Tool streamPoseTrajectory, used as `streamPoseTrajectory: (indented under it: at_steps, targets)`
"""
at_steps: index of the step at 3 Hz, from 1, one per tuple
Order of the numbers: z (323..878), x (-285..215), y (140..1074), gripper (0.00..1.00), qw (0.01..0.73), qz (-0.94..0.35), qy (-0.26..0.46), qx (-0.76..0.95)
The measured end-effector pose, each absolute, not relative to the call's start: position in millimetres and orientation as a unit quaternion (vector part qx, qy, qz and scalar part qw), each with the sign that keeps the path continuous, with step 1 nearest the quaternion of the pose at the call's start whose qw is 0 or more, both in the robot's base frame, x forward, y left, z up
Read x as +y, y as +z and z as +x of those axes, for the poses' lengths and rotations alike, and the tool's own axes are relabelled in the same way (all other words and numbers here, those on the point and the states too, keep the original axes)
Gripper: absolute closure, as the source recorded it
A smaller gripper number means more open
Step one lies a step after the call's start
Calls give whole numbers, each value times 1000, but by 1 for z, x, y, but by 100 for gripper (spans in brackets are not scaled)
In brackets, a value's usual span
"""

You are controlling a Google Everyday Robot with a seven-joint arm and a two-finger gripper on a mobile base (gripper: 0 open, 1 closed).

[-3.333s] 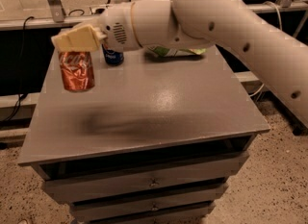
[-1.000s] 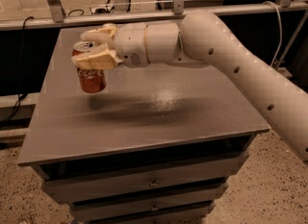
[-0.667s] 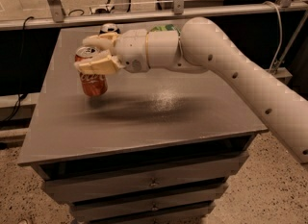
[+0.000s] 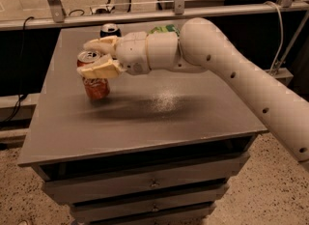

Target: Place coke can upright

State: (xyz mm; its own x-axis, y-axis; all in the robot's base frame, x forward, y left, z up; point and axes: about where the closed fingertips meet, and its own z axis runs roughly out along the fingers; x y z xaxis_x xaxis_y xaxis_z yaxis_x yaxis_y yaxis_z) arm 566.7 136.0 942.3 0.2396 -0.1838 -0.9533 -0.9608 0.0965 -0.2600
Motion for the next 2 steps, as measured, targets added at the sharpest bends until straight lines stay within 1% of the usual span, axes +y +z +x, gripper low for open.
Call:
streamPoseTrajectory:
  at_steps: [2]
  targets:
    - [567,135,923,12,534,-573,361,507]
